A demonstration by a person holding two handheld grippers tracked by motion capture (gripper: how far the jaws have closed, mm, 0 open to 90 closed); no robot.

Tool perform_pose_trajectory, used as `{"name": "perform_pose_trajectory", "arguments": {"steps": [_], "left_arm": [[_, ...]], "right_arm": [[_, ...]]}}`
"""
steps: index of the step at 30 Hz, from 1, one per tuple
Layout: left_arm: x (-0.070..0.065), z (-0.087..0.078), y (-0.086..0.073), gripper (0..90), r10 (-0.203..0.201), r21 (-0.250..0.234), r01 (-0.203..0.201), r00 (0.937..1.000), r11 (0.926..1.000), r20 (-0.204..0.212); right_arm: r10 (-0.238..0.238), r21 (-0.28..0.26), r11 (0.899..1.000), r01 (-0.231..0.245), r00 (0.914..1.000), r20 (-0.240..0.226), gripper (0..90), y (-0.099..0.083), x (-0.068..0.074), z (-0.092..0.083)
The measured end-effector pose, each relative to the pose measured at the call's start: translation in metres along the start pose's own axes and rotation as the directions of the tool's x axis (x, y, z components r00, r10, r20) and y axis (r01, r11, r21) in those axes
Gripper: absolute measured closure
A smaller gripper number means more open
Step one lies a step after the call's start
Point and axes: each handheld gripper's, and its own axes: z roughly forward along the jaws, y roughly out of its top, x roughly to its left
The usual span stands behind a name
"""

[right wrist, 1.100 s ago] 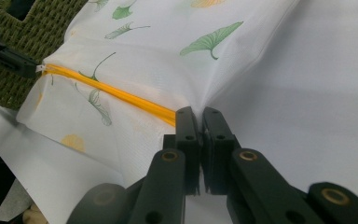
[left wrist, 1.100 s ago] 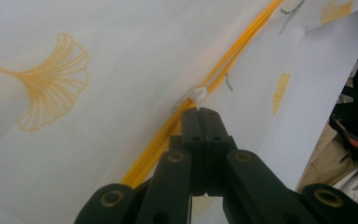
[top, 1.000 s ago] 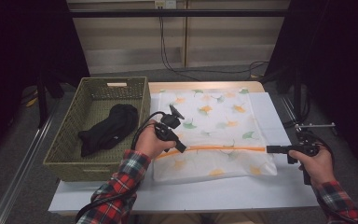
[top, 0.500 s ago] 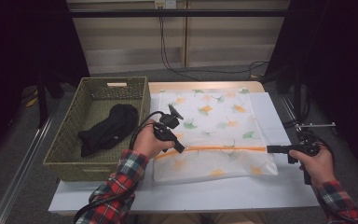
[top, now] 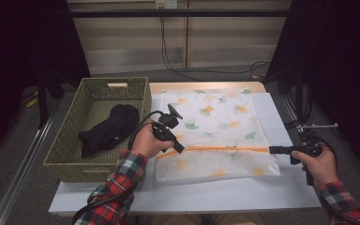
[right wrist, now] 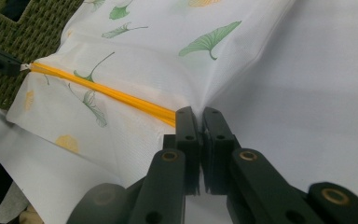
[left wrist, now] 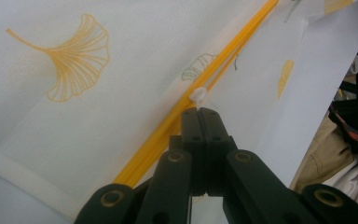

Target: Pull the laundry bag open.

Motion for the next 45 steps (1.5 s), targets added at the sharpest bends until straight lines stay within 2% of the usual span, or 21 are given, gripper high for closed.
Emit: {"name": "perform_pose_trajectory", "arguments": {"steps": [1, 2, 9, 10, 12, 13, 14, 16, 19, 20, 21, 23, 27, 28, 30, 31, 32, 33, 34, 35, 45], "left_arm": [[0.0, 0.0, -0.001, 90.0, -0.018, -0.022, 0.018, 0.9998, 0.9996, 0.007], [0.0, -0.001, -0.001, 90.0, -0.012, -0.002, 0.012, 0.9999, 0.9999, 0.004], [0.001, -0.005, -0.002, 90.0, -0.013, -0.009, 0.013, 0.9999, 0.9999, 0.001], [0.002, -0.005, -0.002, 90.0, -0.005, 0.003, 0.005, 1.0, 1.0, 0.002], [0.001, -0.004, -0.002, 90.0, -0.017, -0.006, 0.017, 0.9998, 0.9998, -0.001], [0.002, -0.005, -0.002, 90.0, -0.002, 0.009, 0.002, 1.0, 1.0, -0.001], [0.002, -0.004, -0.002, 90.0, -0.015, -0.004, 0.015, 0.9999, 0.9999, -0.003], [0.002, -0.004, -0.002, 90.0, -0.007, 0.008, 0.007, 1.0, 0.9999, 0.0], [0.002, -0.005, -0.003, 90.0, -0.024, 0.003, 0.024, 0.9996, 0.9997, -0.011], [0.003, -0.006, -0.003, 90.0, -0.01, 0.008, 0.01, 0.9998, 0.9999, -0.016], [0.003, -0.006, -0.003, 90.0, -0.01, 0.018, 0.01, 0.9999, 0.9998, -0.013], [0.002, -0.007, -0.004, 90.0, -0.019, 0.004, 0.019, 0.9998, 0.9998, -0.009], [0.003, -0.009, -0.004, 90.0, -0.007, 0.014, 0.007, 0.9998, 0.9999, -0.02], [0.003, -0.009, -0.004, 90.0, -0.025, 0.001, 0.025, 0.9995, 0.9997, -0.018], [0.004, -0.011, -0.005, 90.0, -0.017, 0.004, 0.017, 0.9996, 0.9998, -0.021], [0.004, -0.011, -0.006, 90.0, -0.028, 0.002, 0.028, 0.9994, 0.9996, -0.018], [0.005, -0.012, -0.006, 90.0, -0.014, 0.014, 0.015, 0.9998, 0.9998, -0.017], [0.005, -0.013, -0.007, 90.0, -0.027, -0.003, 0.027, 0.9995, 0.9996, -0.02], [0.006, -0.014, -0.007, 90.0, -0.017, 0.017, 0.017, 0.9997, 0.9997, -0.017], [0.006, -0.014, -0.008, 90.0, -0.031, 0.003, 0.031, 0.9993, 0.9995, -0.02], [0.009, -0.021, -0.011, 90.0, -0.025, 0.02, 0.026, 0.9992, 0.9995, -0.03]], "right_arm": [[-0.002, -0.002, 1.0, 0.002, 1.0, 0.0, 87.2, 0.0, 0.0, 0.0], [-0.002, -0.003, 1.0, 0.002, 1.0, -0.002, 87.3, 0.0, 0.0, 0.0], [0.005, -0.002, 1.0, -0.005, 1.0, -0.001, 87.3, 0.0, -0.003, -0.002], [0.004, -0.004, 1.0, -0.004, 1.0, 0.0, 87.2, -0.001, -0.003, -0.003], [0.002, -0.003, 1.0, -0.002, 1.0, 0.0, 87.3, -0.001, -0.003, -0.003], [0.001, -0.004, 1.0, -0.001, 1.0, 0.004, 87.2, -0.001, -0.003, -0.003], [-0.001, -0.004, 1.0, 0.001, 1.0, 0.008, 87.3, -0.001, -0.003, -0.003], [0.001, -0.005, 1.0, -0.001, 1.0, 0.006, 87.2, -0.001, -0.004, -0.003], [0.001, -0.004, 1.0, -0.001, 0.9999, 0.011, 87.2, -0.001, -0.004, -0.003], [0.007, -0.002, 1.0, -0.007, 1.0, 0.005, 87.3, -0.001, -0.004, -0.004], [0.003, -0.007, 1.0, -0.003, 1.0, 0.008, 87.3, -0.001, -0.005, -0.004], [0.001, -0.007, 1.0, -0.001, 1.0, 0.008, 87.2, -0.001, -0.005, -0.004], [0.002, -0.006, 1.0, -0.002, 1.0, 0.009, 87.3, 0.0, -0.005, -0.004], [0.002, -0.005, 1.0, -0.002, 0.9999, 0.014, 87.2, 0.0, -0.005, -0.004], [0.007, -0.005, 1.0, -0.007, 0.9999, 0.015, 87.2, 0.0, -0.006, -0.005], [0.005, -0.006, 1.0, -0.005, 0.9999, 0.015, 87.3, -0.001, -0.006, -0.005], [0.007, -0.007, 1.0, -0.007, 0.9999, 0.015, 87.3, -0.001, -0.007, -0.005], [0.006, -0.007, 1.0, -0.006, 0.9998, 0.017, 87.3, -0.001, -0.007, -0.005], [0.005, -0.005, 1.0, -0.005, 0.9998, 0.018, 87.2, -0.001, -0.008, -0.005], [0.009, -0.004, 1.0, -0.009, 0.9998, 0.018, 87.3, -0.001, -0.008, -0.005], [0.003, 0.0, 1.0, -0.003, 0.9997, 0.026, 87.3, -0.001, -0.008, -0.005]]}}
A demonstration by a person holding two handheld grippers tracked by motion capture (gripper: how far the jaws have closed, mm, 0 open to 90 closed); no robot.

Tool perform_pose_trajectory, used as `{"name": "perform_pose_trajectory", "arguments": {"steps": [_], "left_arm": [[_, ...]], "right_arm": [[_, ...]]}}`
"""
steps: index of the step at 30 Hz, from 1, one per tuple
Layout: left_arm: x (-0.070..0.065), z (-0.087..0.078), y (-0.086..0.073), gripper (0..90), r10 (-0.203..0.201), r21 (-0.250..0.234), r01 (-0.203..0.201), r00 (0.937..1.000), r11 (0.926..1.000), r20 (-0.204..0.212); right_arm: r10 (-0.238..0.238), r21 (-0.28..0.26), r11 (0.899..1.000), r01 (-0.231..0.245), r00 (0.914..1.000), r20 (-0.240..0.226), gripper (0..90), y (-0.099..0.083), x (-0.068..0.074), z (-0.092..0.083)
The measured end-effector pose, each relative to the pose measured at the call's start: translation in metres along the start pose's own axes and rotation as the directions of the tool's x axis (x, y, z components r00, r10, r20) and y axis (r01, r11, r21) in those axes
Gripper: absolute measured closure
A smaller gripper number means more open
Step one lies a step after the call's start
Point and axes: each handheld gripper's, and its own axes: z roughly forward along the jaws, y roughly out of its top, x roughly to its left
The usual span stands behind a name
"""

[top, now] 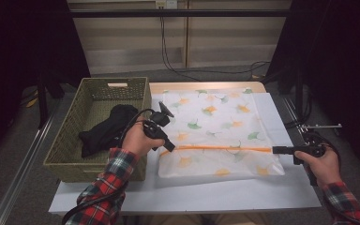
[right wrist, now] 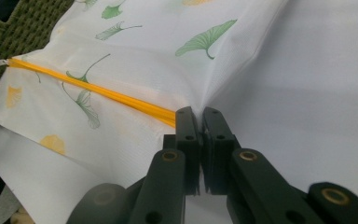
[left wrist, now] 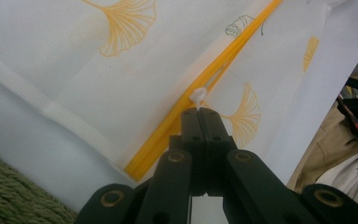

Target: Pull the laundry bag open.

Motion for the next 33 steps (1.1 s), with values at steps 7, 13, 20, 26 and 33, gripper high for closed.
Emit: {"name": "perform_pose_trajectory", "arguments": {"steps": [7, 13, 20, 26, 33], "left_arm": [[0.002, -0.003, -0.003, 90.0, -0.004, -0.006, 0.004, 0.9999, 1.0, -0.01], [0.002, -0.004, -0.003, 90.0, -0.002, -0.001, 0.002, 1.0, 1.0, -0.008], [0.002, -0.006, -0.002, 90.0, 0.005, 0.012, -0.005, 0.9996, 0.9999, -0.027], [0.005, -0.01, -0.004, 90.0, -0.009, 0.005, 0.009, 0.9996, 1.0, -0.027], [0.005, -0.011, -0.003, 90.0, -0.002, 0.027, 0.003, 0.9995, 0.9996, -0.03]], "right_arm": [[0.004, 0.003, 1.0, -0.004, 1.0, -0.005, 87.2, 0.0, -0.001, 0.0], [0.002, -0.001, 1.0, -0.002, 1.0, -0.003, 87.2, 0.0, -0.001, 0.0], [0.003, -0.002, 1.0, -0.003, 1.0, 0.004, 87.3, 0.0, -0.002, -0.001], [0.009, 0.001, 1.0, -0.009, 0.9999, 0.008, 87.2, -0.001, -0.004, -0.002], [0.005, 0.003, 1.0, -0.005, 0.9999, 0.01, 87.3, -0.001, -0.005, -0.002]]}}
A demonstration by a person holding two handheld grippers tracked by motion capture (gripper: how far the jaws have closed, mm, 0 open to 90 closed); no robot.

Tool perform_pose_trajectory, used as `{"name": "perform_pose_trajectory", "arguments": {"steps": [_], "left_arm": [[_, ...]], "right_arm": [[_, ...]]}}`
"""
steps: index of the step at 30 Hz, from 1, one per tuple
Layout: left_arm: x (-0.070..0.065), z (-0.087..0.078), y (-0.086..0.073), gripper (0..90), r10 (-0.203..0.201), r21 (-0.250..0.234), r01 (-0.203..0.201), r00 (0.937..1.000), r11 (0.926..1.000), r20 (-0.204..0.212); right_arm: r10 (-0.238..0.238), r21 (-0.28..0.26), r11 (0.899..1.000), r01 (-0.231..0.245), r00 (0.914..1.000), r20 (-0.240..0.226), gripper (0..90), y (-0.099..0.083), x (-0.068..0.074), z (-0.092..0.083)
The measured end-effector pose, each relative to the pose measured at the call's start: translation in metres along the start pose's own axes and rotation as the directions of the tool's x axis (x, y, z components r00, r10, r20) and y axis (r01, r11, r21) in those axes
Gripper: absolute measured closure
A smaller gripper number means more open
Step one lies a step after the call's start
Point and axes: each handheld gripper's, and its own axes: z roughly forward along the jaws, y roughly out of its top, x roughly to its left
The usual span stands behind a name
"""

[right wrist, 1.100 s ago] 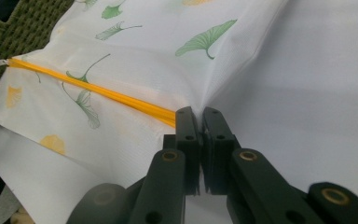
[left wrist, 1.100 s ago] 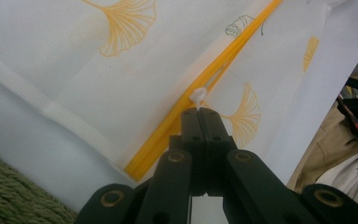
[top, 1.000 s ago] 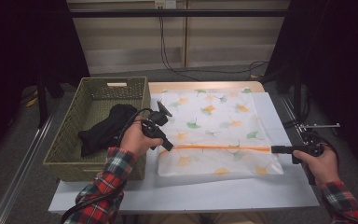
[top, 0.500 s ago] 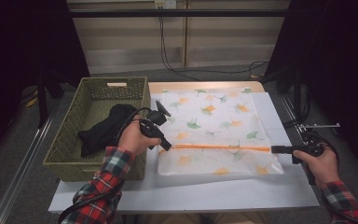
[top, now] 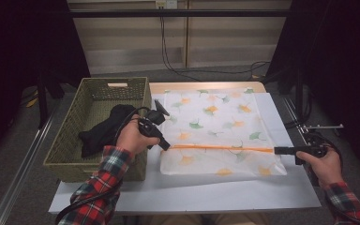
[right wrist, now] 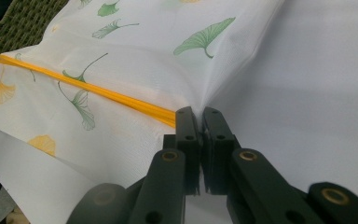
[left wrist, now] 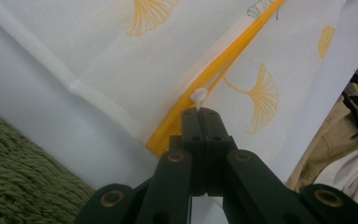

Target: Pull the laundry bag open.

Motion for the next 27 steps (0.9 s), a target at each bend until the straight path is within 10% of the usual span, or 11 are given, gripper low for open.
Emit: {"name": "perform_pose_trajectory", "arguments": {"steps": [27], "left_arm": [[0.0032, -0.0065, -0.0036, 90.0, -0.015, -0.004, 0.015, 0.9998, 0.9999, -0.013]], "right_arm": [[0.021, -0.002, 1.0, -0.021, 0.9997, 0.013, 87.3, -0.001, -0.0097, -0.001]]}}
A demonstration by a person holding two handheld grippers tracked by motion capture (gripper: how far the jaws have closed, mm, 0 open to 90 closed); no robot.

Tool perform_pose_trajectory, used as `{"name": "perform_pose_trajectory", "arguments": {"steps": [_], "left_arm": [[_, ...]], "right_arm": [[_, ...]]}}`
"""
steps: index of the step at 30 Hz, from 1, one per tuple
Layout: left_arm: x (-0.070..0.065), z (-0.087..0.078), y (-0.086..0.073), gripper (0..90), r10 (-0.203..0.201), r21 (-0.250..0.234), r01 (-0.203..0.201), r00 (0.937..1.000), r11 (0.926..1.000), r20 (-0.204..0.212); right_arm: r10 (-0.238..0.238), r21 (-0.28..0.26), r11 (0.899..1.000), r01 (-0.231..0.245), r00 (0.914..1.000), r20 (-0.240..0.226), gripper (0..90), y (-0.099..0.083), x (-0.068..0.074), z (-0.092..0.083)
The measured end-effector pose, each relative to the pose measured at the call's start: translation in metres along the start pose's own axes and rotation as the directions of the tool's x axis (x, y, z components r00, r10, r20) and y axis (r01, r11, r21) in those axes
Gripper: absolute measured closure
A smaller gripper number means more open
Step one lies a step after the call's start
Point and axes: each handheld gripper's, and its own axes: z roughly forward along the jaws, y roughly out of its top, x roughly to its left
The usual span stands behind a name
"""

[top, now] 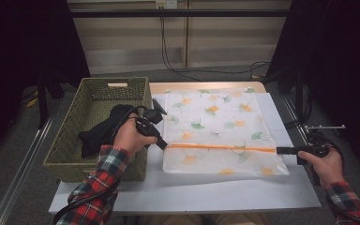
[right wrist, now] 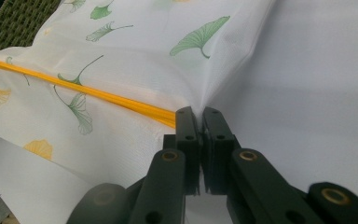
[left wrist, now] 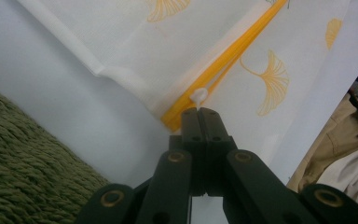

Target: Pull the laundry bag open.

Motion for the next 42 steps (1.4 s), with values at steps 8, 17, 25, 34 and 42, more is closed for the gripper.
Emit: {"name": "perform_pose_trajectory", "arguments": {"steps": [8, 17, 25, 34, 42], "left_arm": [[0.0002, -0.0021, -0.0009, 90.0, -0.002, 0.0, 0.002, 1.0, 1.0, -0.001], [0.0006, -0.0047, -0.0006, 90.0, -0.003, 0.002, 0.003, 0.9999, 1.0, -0.012], [0.0023, -0.0064, -0.0026, 90.0, -0.005, 0.001, 0.005, 0.9999, 1.0, -0.012], [0.0028, -0.0069, -0.0058, 90.0, -0.01, -0.007, 0.01, 0.9999, 0.9999, -0.003], [0.0013, -0.0044, -0.0054, 90.0, -0.003, -0.01, 0.003, 0.9999, 0.9999, 0.015]], "right_arm": [[0.001, 0.0, 1.0, -0.001, 1.0, 0.003, 87.3, 0.0003, -0.0006, -0.0001], [-0.006, 0.001, 1.0, 0.005, 0.9998, 0.019, 87.3, 0.0, -0.0017, -0.0006], [-0.004, 0.004, 1.0, 0.004, 0.9998, 0.022, 87.3, -0.0002, -0.0025, -0.0006], [-0.01, 0.01, 1.0, 0.01, 0.9994, 0.032, 87.2, -0.0002, -0.0019, 0.0004], [-0.016, 0.014, 1.0, 0.016, 0.9997, 0.017, 87.0, -0.0001, -0.001, 0.0007]]}}
